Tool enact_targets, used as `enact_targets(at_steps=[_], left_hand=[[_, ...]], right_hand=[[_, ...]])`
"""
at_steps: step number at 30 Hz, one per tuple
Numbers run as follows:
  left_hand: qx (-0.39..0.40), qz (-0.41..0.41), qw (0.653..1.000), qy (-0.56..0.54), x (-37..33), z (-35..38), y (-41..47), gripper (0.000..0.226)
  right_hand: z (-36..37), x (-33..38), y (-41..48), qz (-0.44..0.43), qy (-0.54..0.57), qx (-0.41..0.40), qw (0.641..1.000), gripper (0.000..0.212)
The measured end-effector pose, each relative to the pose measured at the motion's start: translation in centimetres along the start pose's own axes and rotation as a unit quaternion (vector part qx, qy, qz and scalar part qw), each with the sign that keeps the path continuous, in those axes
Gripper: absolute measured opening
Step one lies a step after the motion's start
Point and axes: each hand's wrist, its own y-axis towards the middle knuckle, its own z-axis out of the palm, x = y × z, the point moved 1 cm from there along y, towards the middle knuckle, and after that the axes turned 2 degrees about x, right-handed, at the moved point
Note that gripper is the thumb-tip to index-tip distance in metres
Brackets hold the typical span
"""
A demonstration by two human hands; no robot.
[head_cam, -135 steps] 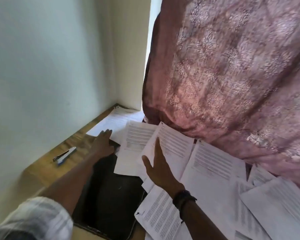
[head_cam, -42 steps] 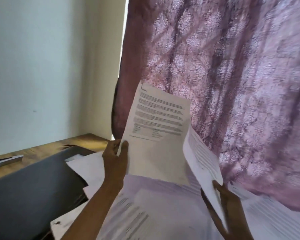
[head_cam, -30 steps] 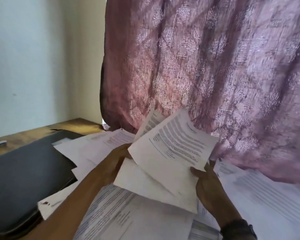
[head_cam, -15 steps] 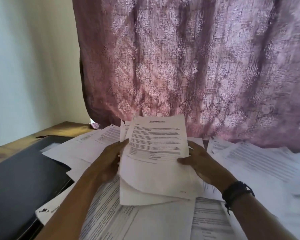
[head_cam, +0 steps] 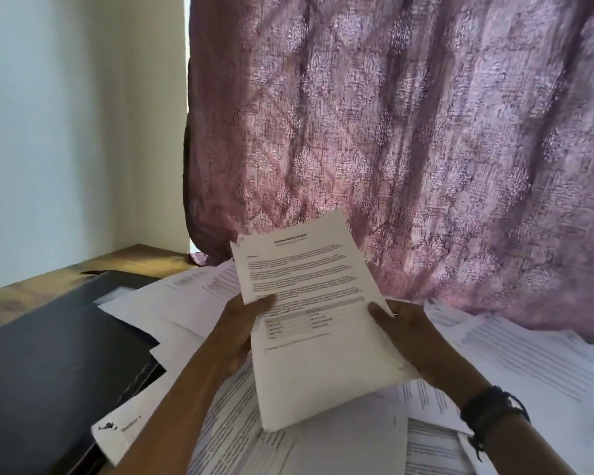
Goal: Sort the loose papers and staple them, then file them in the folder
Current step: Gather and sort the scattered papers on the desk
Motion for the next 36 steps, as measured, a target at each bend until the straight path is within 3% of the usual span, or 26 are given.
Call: enact_targets(at_steps=[5,7,9,13,16,21,24,27,29,33,36], left_hand=[[-0.070,0.016,0.997,-0.033,0.0,-0.2,0.1,0.027],[-0.081,0.018,0.996,-0.038,0.0,0.0,0.2,0.025],[-0.089,0.018,0.995,-0.038,-0.1,0.2,0.3,0.022],[-0.055,0.006,0.998,-0.018,0.0,0.7,0.4,0.029],[-0.049,0.034,0.998,0.028,0.0,1.4,0.3,0.035],[0.004,0.085,0.994,0.068,-0.3,2.5,-0.1,0.065],[0.004,0.087,0.991,0.099,-1.3,4.0,1.1,0.031],[0.015,0.081,0.991,0.105,-1.4,5.2,2.5,0.037],[-0.005,0.076,0.992,0.098,-0.1,5.3,2.9,0.042],[-0.094,0.045,0.991,0.079,2.7,3.4,3.3,0.028],[-0.179,0.030,0.983,-0.006,1.7,0.5,3.3,0.038]], right_hand=[[-0.2,-0.2,-0.2,-0.001,0.009,0.085,0.996,0.011],[-0.9,-0.8,0.0,0.008,0.046,0.117,0.992,0.034],[-1.0,-1.1,0.2,0.013,0.060,0.112,0.992,0.039],[-0.7,-1.6,0.2,-0.014,0.080,0.043,0.996,0.022],[-1.2,-1.8,0.5,-0.024,0.104,0.015,0.994,0.024],[-2.5,-1.8,0.3,-0.036,0.133,0.040,0.990,0.028],[-3.5,-1.7,0.3,-0.040,0.130,0.003,0.991,0.024],[-4.3,-1.8,0.4,-0.039,0.124,-0.018,0.991,0.013],[-4.7,-2.0,0.3,-0.036,0.099,-0.015,0.994,0.005],[-5.2,-2.3,0.6,0.047,0.093,0.011,0.994,0.041],[-6.7,-3.2,0.8,0.064,0.207,-0.057,0.975,0.014]])
